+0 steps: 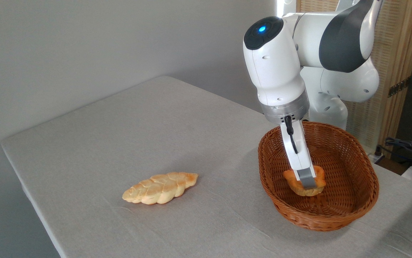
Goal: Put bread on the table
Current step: 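Lower the gripper and close it on the orange bun, then lift the bun out of the basket and carry it beside the braided loaf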
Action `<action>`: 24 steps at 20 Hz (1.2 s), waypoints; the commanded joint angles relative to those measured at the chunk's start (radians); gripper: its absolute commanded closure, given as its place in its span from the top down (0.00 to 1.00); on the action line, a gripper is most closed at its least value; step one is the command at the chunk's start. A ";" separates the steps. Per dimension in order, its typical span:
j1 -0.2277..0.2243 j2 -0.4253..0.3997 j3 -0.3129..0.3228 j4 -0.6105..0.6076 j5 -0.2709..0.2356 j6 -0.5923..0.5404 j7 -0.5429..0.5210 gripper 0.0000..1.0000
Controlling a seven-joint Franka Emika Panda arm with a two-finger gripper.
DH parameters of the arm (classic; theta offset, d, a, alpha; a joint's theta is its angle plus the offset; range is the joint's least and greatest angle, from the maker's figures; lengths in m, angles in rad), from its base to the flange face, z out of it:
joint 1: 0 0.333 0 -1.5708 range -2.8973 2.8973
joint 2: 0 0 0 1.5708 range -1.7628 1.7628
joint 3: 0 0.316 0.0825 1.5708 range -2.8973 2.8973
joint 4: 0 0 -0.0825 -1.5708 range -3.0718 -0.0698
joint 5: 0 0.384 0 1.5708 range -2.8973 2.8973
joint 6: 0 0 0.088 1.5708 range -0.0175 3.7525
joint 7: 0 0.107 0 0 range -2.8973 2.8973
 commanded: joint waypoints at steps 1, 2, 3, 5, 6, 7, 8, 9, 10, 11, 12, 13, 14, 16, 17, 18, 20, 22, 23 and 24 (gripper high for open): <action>-0.009 -0.014 0.010 -0.018 0.019 0.009 0.010 0.27; -0.009 -0.014 0.010 -0.018 0.019 0.008 0.010 0.27; -0.009 -0.014 0.010 -0.017 0.019 0.008 0.010 0.27; -0.009 -0.015 0.008 -0.013 0.020 -0.001 0.010 0.27; -0.011 -0.015 0.008 -0.012 0.019 -0.002 0.010 0.27; -0.011 -0.017 0.008 -0.010 0.019 -0.003 0.010 0.27; -0.012 -0.018 0.006 -0.004 0.019 -0.011 0.010 0.27; -0.014 -0.020 -0.001 0.022 0.019 -0.033 0.010 0.27; -0.035 -0.009 -0.003 0.070 0.019 -0.073 0.008 0.27; -0.068 0.014 -0.003 0.136 0.017 -0.137 0.003 0.27; -0.092 0.047 -0.003 0.211 0.008 -0.187 -0.001 0.28; -0.109 0.072 -0.003 0.289 -0.004 -0.224 -0.001 0.28; -0.121 0.104 -0.003 0.357 -0.036 -0.242 -0.012 0.30; -0.124 0.185 -0.003 0.495 -0.116 -0.261 -0.100 0.32; -0.129 0.224 -0.004 0.546 -0.145 -0.262 -0.177 0.32; -0.141 0.259 -0.004 0.578 -0.174 -0.255 -0.263 0.32; -0.152 0.307 -0.003 0.579 -0.231 -0.175 -0.433 0.35; -0.152 0.351 -0.003 0.576 -0.308 -0.051 -0.588 0.40; -0.152 0.376 -0.003 0.574 -0.329 0.004 -0.636 0.48; -0.155 0.394 -0.004 0.568 -0.332 0.041 -0.662 0.48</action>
